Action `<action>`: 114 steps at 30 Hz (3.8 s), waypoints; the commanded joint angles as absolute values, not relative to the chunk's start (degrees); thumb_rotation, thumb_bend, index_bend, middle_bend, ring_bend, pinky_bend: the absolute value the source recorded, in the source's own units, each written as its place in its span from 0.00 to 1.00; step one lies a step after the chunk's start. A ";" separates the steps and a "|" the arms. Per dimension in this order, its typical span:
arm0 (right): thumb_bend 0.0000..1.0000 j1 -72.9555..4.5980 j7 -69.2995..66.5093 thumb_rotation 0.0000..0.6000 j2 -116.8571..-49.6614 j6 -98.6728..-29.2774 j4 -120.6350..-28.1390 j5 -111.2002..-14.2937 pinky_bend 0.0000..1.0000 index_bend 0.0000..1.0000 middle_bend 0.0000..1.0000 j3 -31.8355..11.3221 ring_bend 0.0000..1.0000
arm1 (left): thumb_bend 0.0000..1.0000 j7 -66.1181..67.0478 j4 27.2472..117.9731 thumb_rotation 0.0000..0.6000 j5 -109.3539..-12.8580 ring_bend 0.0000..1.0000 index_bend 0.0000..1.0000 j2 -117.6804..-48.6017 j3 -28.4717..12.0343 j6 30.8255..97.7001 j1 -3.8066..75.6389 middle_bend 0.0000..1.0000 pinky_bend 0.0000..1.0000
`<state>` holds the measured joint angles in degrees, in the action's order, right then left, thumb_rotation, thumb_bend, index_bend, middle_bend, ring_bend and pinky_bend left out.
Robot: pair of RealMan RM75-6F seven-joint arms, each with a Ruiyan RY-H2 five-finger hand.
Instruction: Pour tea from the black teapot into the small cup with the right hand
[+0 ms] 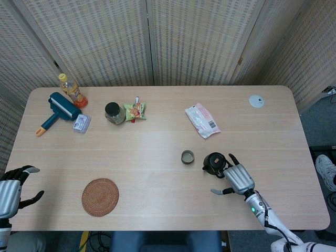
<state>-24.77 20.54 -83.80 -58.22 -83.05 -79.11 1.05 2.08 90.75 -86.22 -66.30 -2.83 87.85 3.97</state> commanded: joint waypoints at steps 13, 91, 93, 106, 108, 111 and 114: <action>0.00 -24.29 21.63 0.34 -85.61 -59.73 -81.46 -78.27 0.00 0.69 0.71 0.31 0.64 | 0.18 2.05 90.66 1.00 -86.15 0.29 0.34 -66.24 -2.85 87.89 3.84 0.29 0.26; 0.40 -29.90 8.59 0.34 -77.34 -60.78 -87.75 -77.79 0.38 0.93 0.93 -7.65 0.97 | 0.18 2.37 90.87 1.00 -86.86 0.29 0.34 -65.67 -3.10 88.27 4.05 0.29 0.24; 0.41 -30.01 8.41 0.36 -77.38 -60.89 -87.75 -77.74 0.40 0.93 0.93 -7.80 0.97 | 0.18 2.39 90.87 1.00 -86.86 0.29 0.34 -65.67 -3.12 88.32 4.03 0.29 0.24; 0.45 -30.57 7.40 0.57 -78.02 -61.26 -85.95 -78.01 0.61 0.93 0.92 -7.90 0.96 | 0.18 2.47 90.68 1.00 -86.72 0.29 0.34 -65.84 -3.06 88.03 4.14 0.29 0.24; 0.45 -30.67 7.07 0.58 -78.17 -61.19 -85.52 -78.08 0.63 0.93 0.91 -7.86 0.96 | 0.18 2.49 90.63 1.00 -86.64 0.29 0.34 -65.91 -3.10 87.96 4.18 0.29 0.24; 0.46 -30.83 6.36 0.59 -78.36 -61.03 -85.12 -78.14 0.66 0.93 0.91 -7.86 0.96 | 0.18 2.54 90.56 1.00 -86.61 0.29 0.34 -65.98 -3.14 87.85 4.27 0.29 0.24; 0.48 -31.06 5.62 0.64 -78.44 -60.72 -84.67 -78.24 0.69 0.93 0.91 -7.84 0.96 | 0.18 2.57 90.52 1.00 -86.66 0.29 0.34 -66.01 -3.12 87.83 4.31 0.29 0.24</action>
<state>-30.96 5.81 -78.38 -60.81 -84.83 -78.18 -7.84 2.57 90.52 -86.66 -66.02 -3.12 87.82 4.31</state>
